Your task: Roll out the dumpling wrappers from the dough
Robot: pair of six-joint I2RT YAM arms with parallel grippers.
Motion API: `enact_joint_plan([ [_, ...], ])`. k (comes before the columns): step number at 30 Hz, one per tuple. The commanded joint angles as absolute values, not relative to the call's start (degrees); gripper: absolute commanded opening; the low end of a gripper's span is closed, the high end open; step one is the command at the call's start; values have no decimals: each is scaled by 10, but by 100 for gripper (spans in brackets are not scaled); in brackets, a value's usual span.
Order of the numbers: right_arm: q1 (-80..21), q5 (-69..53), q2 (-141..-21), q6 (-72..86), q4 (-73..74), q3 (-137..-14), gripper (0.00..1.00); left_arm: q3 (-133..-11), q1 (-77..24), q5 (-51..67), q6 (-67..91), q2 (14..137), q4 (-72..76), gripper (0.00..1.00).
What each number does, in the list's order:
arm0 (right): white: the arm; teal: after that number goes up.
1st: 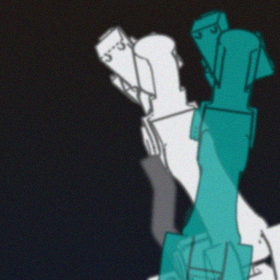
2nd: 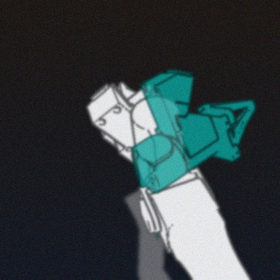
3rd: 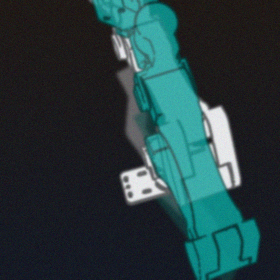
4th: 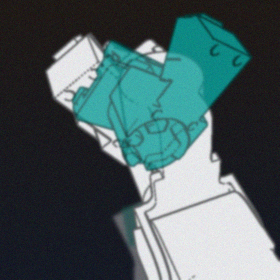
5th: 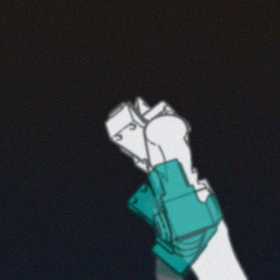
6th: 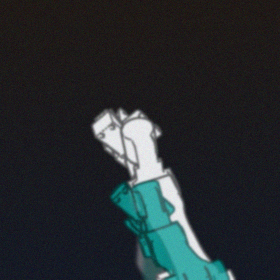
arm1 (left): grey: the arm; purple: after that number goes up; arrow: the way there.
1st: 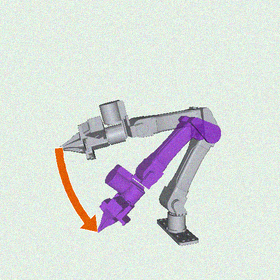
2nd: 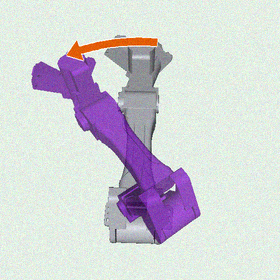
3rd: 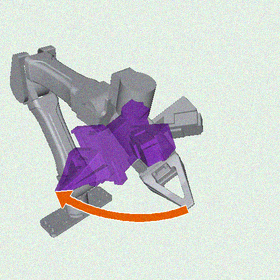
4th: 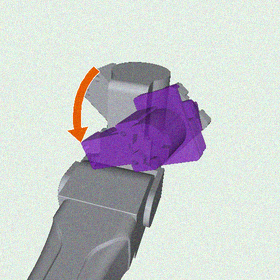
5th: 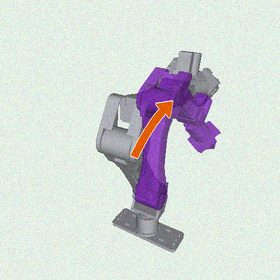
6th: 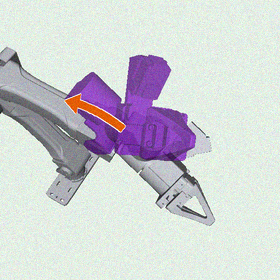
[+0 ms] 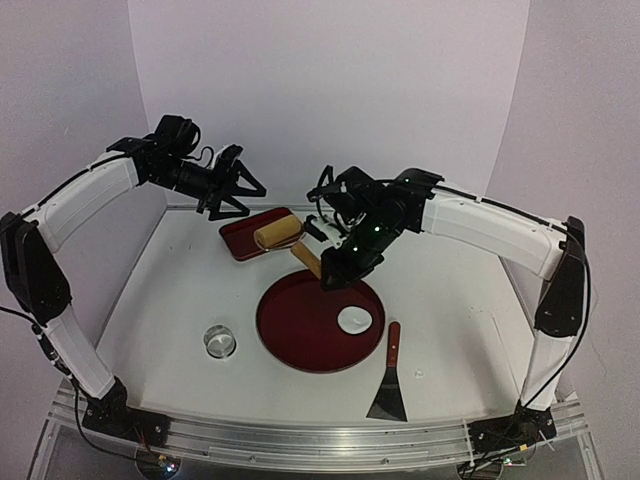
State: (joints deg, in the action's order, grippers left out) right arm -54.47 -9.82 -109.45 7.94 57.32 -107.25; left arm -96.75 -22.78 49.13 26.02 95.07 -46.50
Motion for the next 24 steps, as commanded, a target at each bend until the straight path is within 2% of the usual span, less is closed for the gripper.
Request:
enact_joint_plan([
  [1,-551,-105,-1056,45,551,-1113,0,-960,-229,621,298,981,-384,81],
  [13,-553,-68,-1044,22,527,-1132,0,-1026,-245,670,268,1057,-471,80],
  [15,-553,-63,-1043,17,526,-1135,0,-1051,-245,662,239,1071,-527,79],
  [24,-555,-46,-1049,5,519,-1148,0,-1071,-264,733,293,1098,-473,72],
])
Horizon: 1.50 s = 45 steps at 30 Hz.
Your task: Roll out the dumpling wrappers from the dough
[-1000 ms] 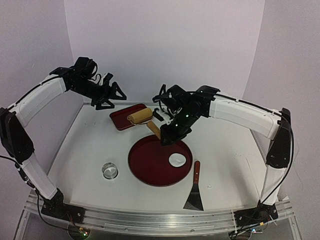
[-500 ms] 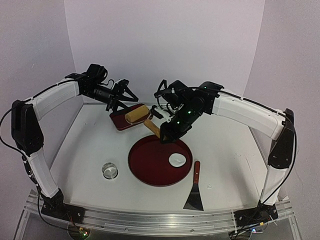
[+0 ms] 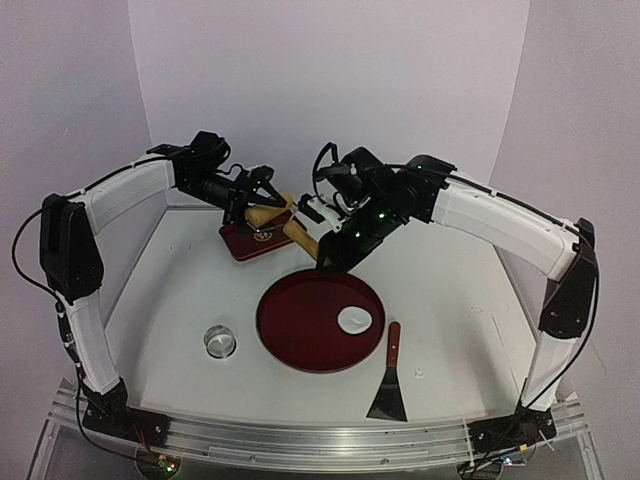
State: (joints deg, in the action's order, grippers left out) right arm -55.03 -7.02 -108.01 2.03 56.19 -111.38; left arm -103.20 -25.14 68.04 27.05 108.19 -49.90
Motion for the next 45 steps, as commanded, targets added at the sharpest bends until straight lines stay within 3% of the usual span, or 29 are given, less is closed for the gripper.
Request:
enact_joint_plan([
  [1,-555,-43,-1050,-4,518,-1151,0,-1076,-266,737,299,1101,-469,70],
  [9,-558,-13,-1052,-30,499,-1160,0,-1062,-280,752,315,1113,-456,43],
  [14,-557,24,-1046,-27,474,-1159,0,-1055,-281,748,313,1109,-453,9],
  [16,-557,49,-1042,-21,467,-1158,0,-1059,-281,737,314,1107,-452,1],
  [18,-558,78,-1038,-7,465,-1158,10,-1066,-279,716,328,1104,-441,0],
  [21,-557,102,-1028,35,464,-1147,46,-1055,-269,703,373,1089,-376,0],
  [24,-550,90,-1016,70,463,-1128,61,-1026,-251,699,449,1060,-271,0],
  [27,-520,10,-1000,138,453,-1111,70,-1015,-235,693,494,1042,-197,0],
  [30,-452,-149,-978,237,381,-1067,95,-1031,-229,690,507,1035,-177,0],
  [33,-394,-294,-961,364,243,-995,98,-1050,-229,689,525,1031,-151,0],
  [36,-366,-361,-956,505,69,-923,98,-1067,-228,678,555,1022,-113,0],
  [41,-359,-363,-983,722,-231,-843,98,-1067,-226,658,629,1009,-10,0],
  [45,-359,-358,-1046,878,-453,-847,98,-1074,-226,656,677,1006,43,0],
])
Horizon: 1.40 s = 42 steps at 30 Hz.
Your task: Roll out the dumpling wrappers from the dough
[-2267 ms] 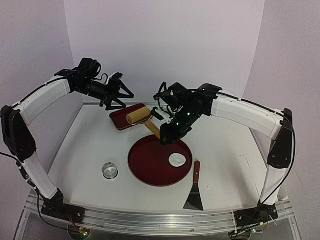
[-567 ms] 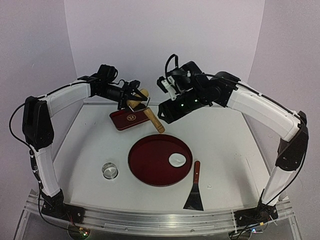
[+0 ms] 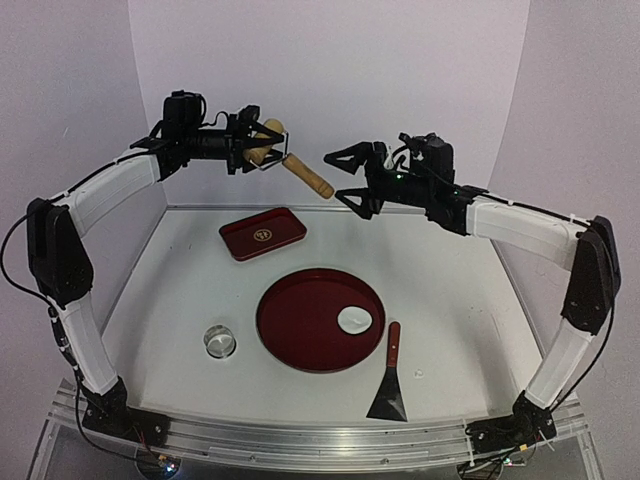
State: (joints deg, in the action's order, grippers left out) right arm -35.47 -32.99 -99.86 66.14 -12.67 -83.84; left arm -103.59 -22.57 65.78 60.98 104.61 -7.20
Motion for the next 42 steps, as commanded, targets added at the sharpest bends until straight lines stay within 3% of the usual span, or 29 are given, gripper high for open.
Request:
enact_joint_plan([
  [1,-359,-359,-1058,895,-484,-859,98,-1077,-226,655,687,1006,50,0],
  [9,-359,-375,-1113,925,-521,-926,98,-1090,-226,633,784,1001,148,0],
  [18,-359,-401,-1135,917,-529,-889,98,-1128,-226,623,822,1003,176,0],
  [27,-359,-438,-1285,1046,-697,-1088,98,-1172,-226,619,928,1035,284,0],
  [35,-374,-412,-1431,1109,-715,-1333,98,-1203,-228,604,993,1052,343,0],
  [42,-389,-406,-1447,1103,-713,-1376,98,-1213,-243,582,1043,1080,403,0],
])
